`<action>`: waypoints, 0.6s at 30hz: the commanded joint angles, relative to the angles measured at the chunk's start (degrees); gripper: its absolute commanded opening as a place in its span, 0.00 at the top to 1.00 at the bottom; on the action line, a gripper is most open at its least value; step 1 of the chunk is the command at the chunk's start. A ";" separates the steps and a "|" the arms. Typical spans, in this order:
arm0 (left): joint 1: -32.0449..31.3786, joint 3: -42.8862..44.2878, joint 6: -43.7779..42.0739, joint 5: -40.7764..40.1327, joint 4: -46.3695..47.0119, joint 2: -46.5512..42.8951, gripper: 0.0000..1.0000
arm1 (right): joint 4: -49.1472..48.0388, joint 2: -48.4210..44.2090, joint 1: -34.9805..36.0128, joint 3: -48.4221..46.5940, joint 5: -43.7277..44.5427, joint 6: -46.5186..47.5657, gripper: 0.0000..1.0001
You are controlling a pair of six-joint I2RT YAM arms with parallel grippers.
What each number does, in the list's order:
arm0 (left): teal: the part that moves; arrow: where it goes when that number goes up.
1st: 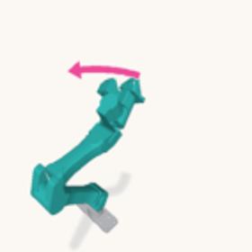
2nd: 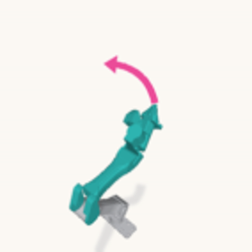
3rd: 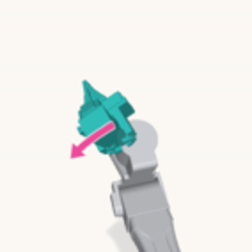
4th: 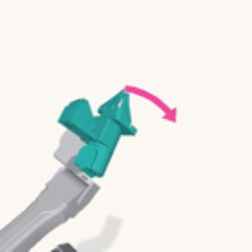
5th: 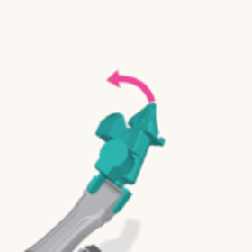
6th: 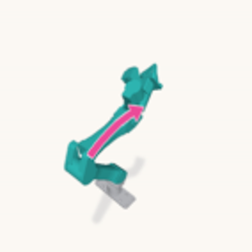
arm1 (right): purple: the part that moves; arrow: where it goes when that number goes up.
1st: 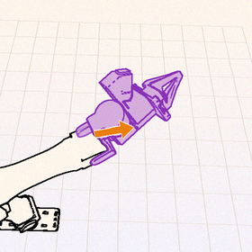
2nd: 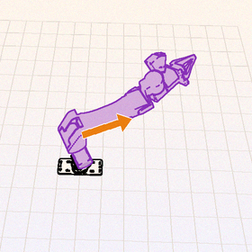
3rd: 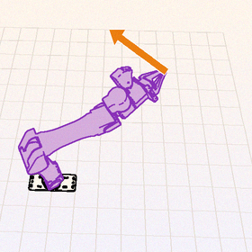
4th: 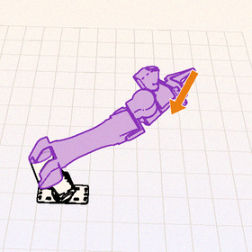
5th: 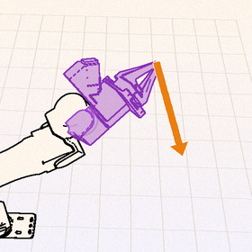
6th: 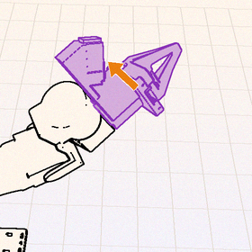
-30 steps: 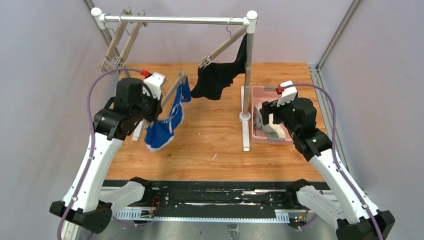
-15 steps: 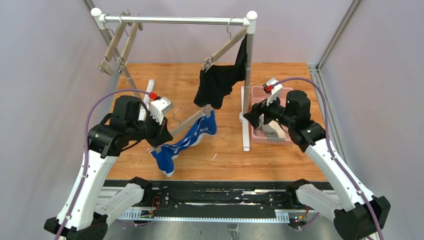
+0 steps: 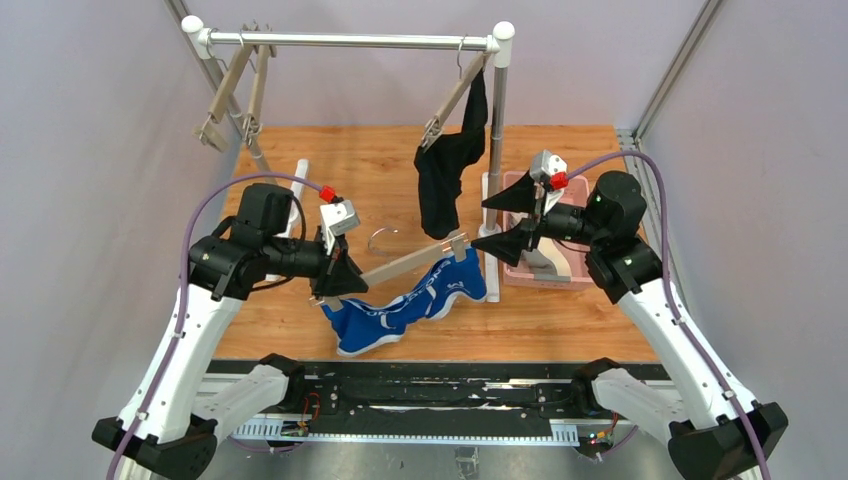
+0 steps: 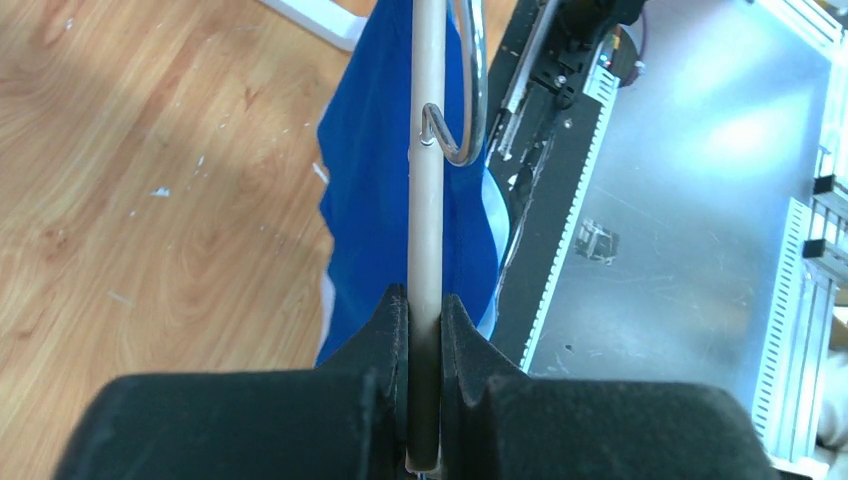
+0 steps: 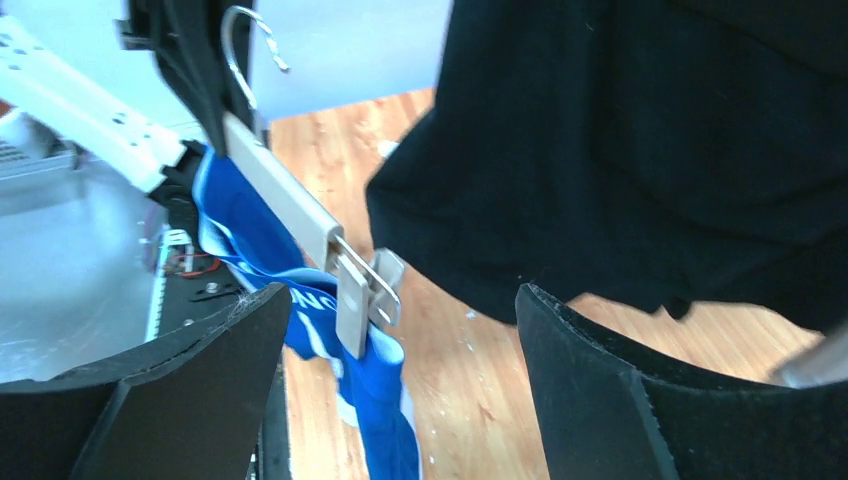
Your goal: Remove the underwear clipped to the hanger
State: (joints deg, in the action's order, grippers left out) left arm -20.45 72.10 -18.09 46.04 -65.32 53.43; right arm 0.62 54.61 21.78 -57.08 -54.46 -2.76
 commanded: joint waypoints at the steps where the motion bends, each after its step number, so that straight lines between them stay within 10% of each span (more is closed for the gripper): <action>1: -0.67 2.35 -4.12 7.82 0.81 0.76 1.00 | -11.05 1.84 0.63 -0.76 -11.29 -8.03 0.15; 18: -0.78 4.26 -6.87 8.12 0.95 4.05 1.00 | -20.94 4.74 0.73 3.46 -16.80 -18.11 0.18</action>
State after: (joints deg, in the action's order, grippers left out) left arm -20.75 74.81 -24.16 53.34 -65.52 57.21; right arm -18.00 60.18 21.80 -54.98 -69.58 -18.92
